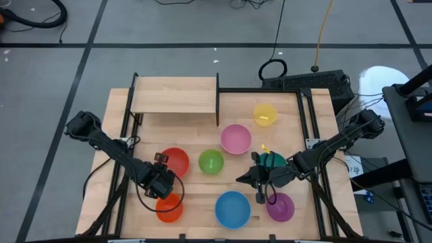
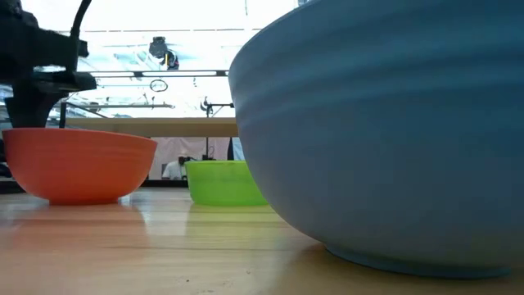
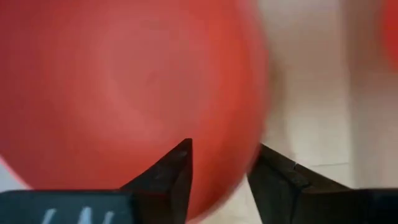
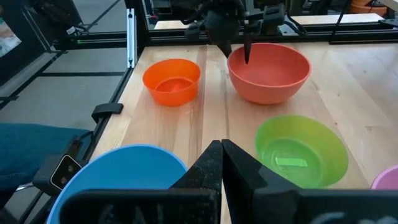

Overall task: Place and stack bowls onto a shelf
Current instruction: Put the top orange bowl on the shelf

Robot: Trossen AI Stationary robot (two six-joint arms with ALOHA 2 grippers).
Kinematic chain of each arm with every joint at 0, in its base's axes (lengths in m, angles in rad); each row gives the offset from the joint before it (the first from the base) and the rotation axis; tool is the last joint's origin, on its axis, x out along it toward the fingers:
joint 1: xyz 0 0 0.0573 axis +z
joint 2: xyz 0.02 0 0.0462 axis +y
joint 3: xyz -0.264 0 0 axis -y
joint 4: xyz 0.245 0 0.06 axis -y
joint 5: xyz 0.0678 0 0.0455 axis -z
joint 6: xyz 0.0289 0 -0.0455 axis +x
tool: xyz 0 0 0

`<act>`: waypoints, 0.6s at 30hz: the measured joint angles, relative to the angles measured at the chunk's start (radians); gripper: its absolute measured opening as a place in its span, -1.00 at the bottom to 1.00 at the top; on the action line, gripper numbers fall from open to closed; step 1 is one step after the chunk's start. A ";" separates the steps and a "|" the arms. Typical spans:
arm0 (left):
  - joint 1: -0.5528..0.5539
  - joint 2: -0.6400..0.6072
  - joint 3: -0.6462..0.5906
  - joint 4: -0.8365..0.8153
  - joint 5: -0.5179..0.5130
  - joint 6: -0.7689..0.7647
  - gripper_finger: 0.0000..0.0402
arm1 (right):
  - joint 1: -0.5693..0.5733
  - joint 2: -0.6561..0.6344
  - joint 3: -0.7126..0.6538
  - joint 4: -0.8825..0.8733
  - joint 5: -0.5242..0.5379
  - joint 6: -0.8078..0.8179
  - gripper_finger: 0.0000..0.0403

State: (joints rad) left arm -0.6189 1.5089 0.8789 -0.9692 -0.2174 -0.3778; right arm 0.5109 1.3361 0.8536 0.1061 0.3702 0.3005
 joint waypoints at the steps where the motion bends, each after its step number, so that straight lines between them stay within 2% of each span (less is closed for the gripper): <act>1: 0.000 0.000 -0.008 0.000 -0.011 -0.002 -0.37 | 0.000 0.000 0.000 -0.001 0.000 0.001 -1.00; 4: -0.002 0.000 -0.012 -0.008 -0.045 0.012 -0.58 | 0.000 0.000 0.000 -0.001 0.000 0.001 -1.00; 9: -0.003 0.000 -0.005 -0.009 -0.046 0.064 -0.93 | 0.000 0.000 0.000 -0.001 0.000 0.001 -1.00; 18: 0.023 -0.006 0.072 -0.041 -0.049 0.144 -0.94 | 0.000 0.000 0.000 -0.001 0.000 0.001 -1.00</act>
State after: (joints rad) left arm -0.5960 1.5032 0.9509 -1.0098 -0.2666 -0.2339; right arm 0.5110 1.3357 0.8536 0.1047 0.3698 0.3019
